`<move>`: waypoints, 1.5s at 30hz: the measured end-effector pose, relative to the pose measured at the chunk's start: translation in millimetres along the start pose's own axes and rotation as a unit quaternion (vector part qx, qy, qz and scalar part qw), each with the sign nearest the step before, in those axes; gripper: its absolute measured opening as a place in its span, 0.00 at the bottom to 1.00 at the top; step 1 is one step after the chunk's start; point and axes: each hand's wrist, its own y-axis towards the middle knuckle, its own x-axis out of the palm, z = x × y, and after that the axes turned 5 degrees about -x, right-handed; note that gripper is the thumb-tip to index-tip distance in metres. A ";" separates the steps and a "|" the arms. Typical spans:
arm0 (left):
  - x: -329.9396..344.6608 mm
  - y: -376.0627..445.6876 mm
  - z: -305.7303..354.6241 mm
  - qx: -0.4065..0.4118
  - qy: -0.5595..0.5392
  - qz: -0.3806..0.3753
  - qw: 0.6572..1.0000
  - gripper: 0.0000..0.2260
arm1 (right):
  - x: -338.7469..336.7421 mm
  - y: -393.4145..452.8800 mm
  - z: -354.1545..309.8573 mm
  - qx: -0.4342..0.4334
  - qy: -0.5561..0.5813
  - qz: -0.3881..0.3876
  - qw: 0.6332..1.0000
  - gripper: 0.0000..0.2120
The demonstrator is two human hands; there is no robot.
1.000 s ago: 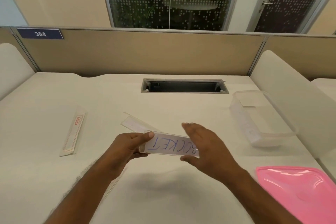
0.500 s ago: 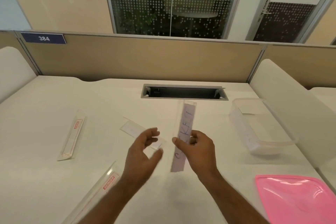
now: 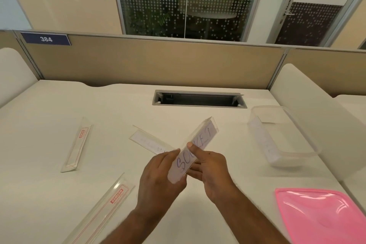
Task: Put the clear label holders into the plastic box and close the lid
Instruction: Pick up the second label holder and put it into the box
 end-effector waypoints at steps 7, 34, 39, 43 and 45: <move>-33.0 17.8 -20.3 -0.121 -0.152 -0.071 0.978 0.27 | -24.2 -5.2 -7.5 -0.051 -0.033 -0.017 0.998 0.19; -90.6 63.8 -55.8 -0.031 -0.150 -0.251 0.956 0.30 | -77.4 16.7 -42.8 -0.370 -0.422 -0.176 0.809 0.32; -91.3 62.0 -53.7 -0.016 -0.133 -0.258 0.957 0.30 | -82.2 14.4 -44.2 -0.375 -0.405 -0.178 0.815 0.30; -91.6 57.6 -51.5 0.010 -0.100 -0.243 0.965 0.30 | -90.1 12.6 -42.9 -0.379 -0.398 -0.174 0.817 0.29; -91.2 54.9 -52.5 0.010 -0.102 -0.232 0.967 0.30 | -95.2 11.9 -43.4 -0.380 -0.393 -0.170 0.820 0.29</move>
